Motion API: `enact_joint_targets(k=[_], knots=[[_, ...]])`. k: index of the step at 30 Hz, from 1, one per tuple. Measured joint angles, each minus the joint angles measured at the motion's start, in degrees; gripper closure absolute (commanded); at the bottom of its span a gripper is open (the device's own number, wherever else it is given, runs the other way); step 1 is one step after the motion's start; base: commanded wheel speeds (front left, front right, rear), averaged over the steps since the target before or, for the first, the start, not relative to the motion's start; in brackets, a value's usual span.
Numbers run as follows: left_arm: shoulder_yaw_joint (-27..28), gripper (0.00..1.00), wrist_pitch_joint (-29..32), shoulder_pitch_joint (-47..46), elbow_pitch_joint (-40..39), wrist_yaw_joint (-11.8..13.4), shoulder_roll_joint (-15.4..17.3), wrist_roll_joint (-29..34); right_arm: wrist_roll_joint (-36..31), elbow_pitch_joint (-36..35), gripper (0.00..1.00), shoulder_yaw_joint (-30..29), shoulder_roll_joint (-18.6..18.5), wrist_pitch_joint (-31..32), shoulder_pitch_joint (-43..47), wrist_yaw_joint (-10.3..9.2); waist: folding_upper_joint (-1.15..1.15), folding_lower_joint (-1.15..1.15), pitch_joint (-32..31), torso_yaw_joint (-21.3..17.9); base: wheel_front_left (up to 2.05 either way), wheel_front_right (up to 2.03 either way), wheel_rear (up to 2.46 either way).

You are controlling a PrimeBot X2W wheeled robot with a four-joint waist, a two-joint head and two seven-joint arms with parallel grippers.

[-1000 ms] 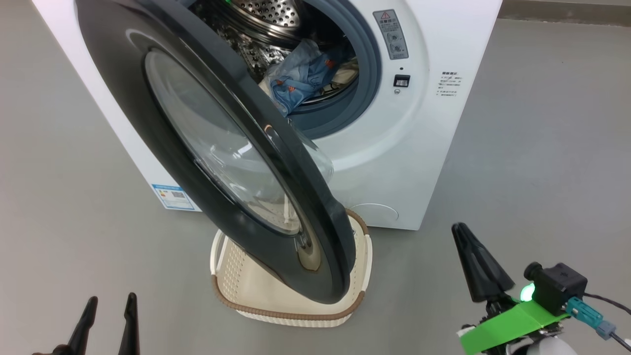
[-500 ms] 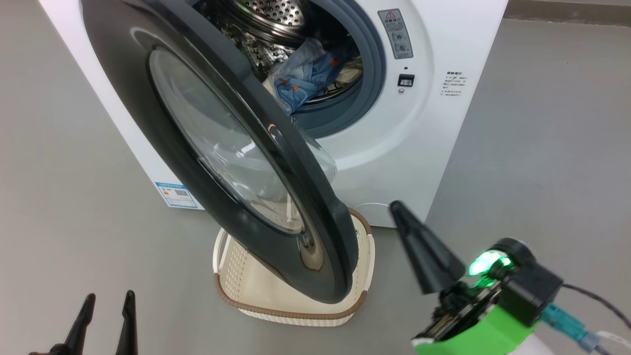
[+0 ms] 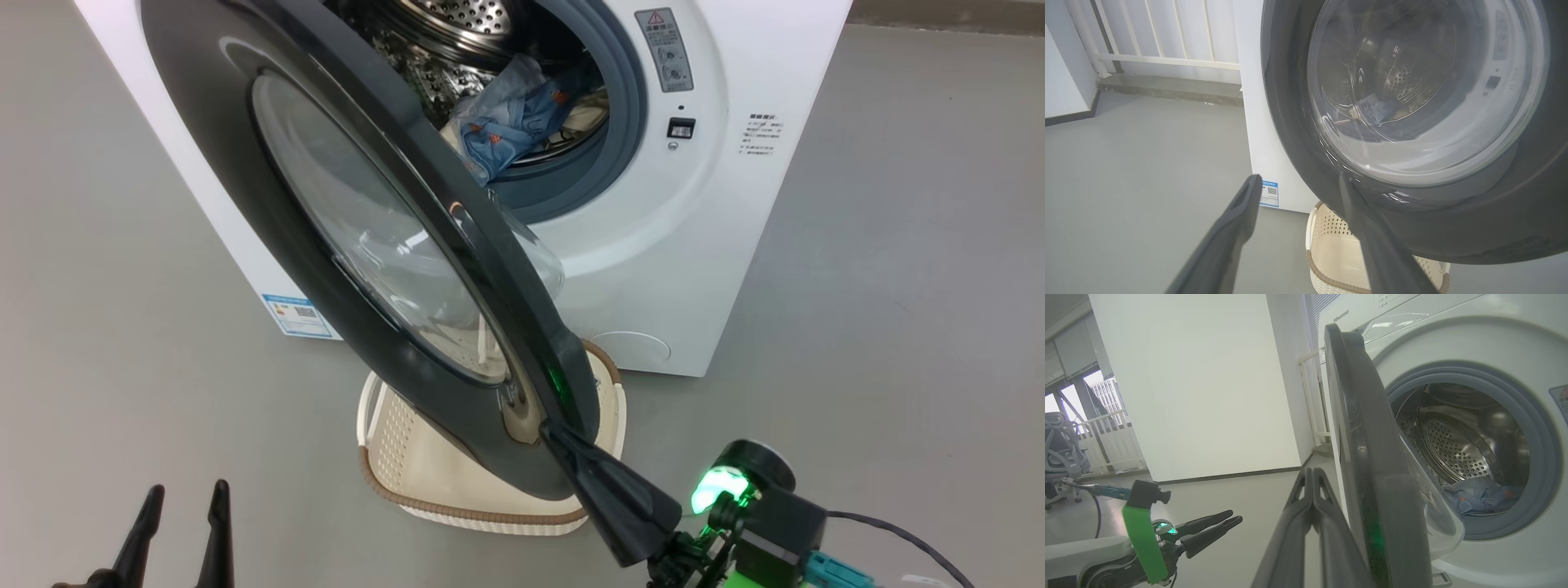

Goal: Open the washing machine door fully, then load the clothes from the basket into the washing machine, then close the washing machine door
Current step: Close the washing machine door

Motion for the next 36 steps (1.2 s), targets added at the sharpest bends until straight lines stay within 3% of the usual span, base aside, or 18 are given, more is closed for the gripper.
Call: enact_joint_targets(k=[10, 24, 36], knots=[[-0.31, 0.0, 0.0, -0.04, -0.08, 0.0, -0.4, 0.0, 3.85, 7.72, 1.0, 3.52, 0.02, 0.0, -0.02, 0.0, 0.0, 0.0, 0.51, 0.44, 0.0, 0.0, 0.0], [-1.03, 0.0, 0.0, -0.59, -0.34, 0.0, -1.21, 0.43, 5.55, 14.45, 1.0, 3.58, 0.37, 0.0, -3.98, 0.0, 0.0, 0.0, 2.79, 1.2, 0.0, 0.0, 0.0], [-1.14, 0.0, 0.0, -3.32, -1.51, 0.01, -1.77, 0.43, 5.22, 15.56, 1.0, -1.33, 0.11, 0.0, -7.23, 0.33, 0.0, 0.0, 6.23, 1.84, 0.0, 0.0, 0.0]])
